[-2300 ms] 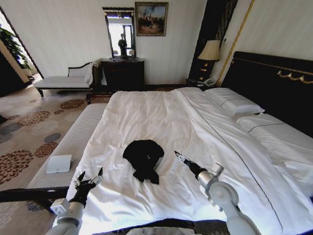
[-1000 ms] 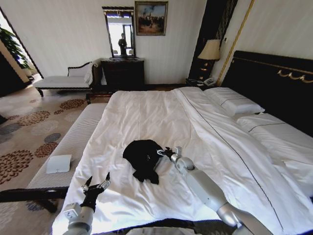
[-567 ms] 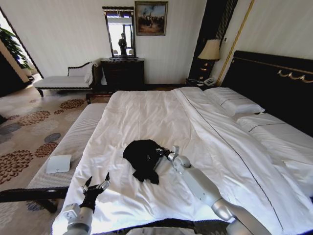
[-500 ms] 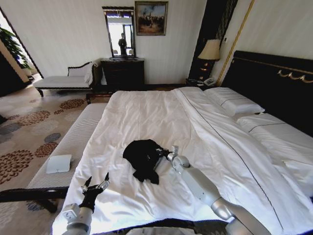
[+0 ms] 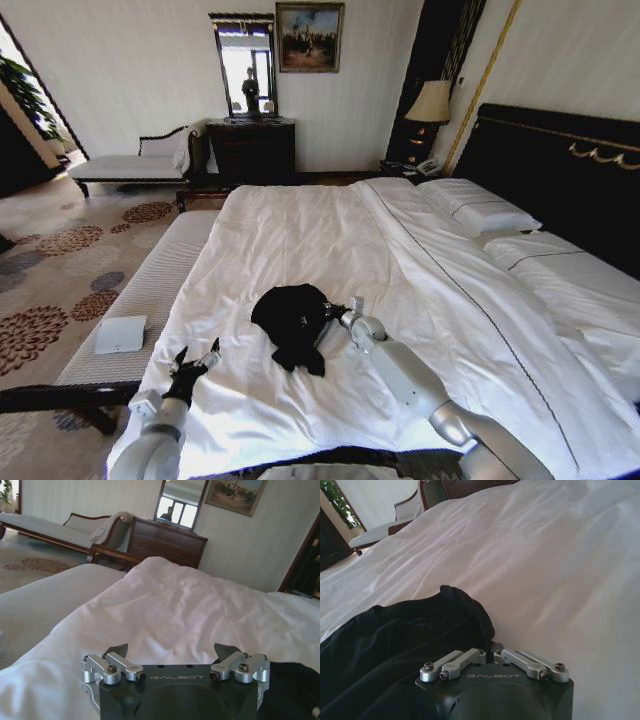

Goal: Fold the clothes on the bed.

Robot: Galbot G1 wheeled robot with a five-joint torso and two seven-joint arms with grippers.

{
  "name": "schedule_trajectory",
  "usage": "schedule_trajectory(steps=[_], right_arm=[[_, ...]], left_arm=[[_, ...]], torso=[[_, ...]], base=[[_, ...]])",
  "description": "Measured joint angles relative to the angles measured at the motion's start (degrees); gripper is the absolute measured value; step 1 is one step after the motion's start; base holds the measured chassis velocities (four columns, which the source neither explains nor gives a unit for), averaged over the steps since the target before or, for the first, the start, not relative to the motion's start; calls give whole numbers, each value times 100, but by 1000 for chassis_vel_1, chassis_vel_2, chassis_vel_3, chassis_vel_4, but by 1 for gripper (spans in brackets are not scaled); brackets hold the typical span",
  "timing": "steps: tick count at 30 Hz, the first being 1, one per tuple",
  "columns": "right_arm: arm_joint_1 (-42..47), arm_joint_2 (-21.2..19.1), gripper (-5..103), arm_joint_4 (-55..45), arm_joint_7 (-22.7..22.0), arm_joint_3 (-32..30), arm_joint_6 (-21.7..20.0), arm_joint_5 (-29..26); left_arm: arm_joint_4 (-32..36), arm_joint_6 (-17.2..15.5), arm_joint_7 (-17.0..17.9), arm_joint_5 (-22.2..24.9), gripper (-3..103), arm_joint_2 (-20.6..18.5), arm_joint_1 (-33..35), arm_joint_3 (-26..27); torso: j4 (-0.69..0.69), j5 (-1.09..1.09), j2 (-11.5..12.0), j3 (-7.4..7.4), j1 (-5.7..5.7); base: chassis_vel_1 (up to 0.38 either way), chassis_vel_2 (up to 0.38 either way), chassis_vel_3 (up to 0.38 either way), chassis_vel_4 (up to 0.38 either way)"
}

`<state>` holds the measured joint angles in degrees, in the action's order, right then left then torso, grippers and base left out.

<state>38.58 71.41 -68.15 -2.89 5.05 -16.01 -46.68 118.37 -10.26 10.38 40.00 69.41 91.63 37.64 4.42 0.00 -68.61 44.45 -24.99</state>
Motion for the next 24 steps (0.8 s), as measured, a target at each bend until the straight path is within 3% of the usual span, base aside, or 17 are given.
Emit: schedule_trajectory(steps=[11,15,24], right_arm=[[0,-43,1,-3,-66,-31,58,17],[32,-45,1,1,-66,-73,73,47],[40,-39,1,-12,-83,-80,87,54]], left_arm=[[-1478,-69,124,320,99,-559,-1832,-1321],[-2017,-109,133,458,91,-547,-2472,-1708],[-3197,-227,107,912,89,-442,-3533,-2405]], torso=[[-1,0,1,0,0],[-1,0,1,1,-1],[-1,0,1,0,-1]], base=[[0,0,0,0],[0,0,0,0],[0,0,0,0]])
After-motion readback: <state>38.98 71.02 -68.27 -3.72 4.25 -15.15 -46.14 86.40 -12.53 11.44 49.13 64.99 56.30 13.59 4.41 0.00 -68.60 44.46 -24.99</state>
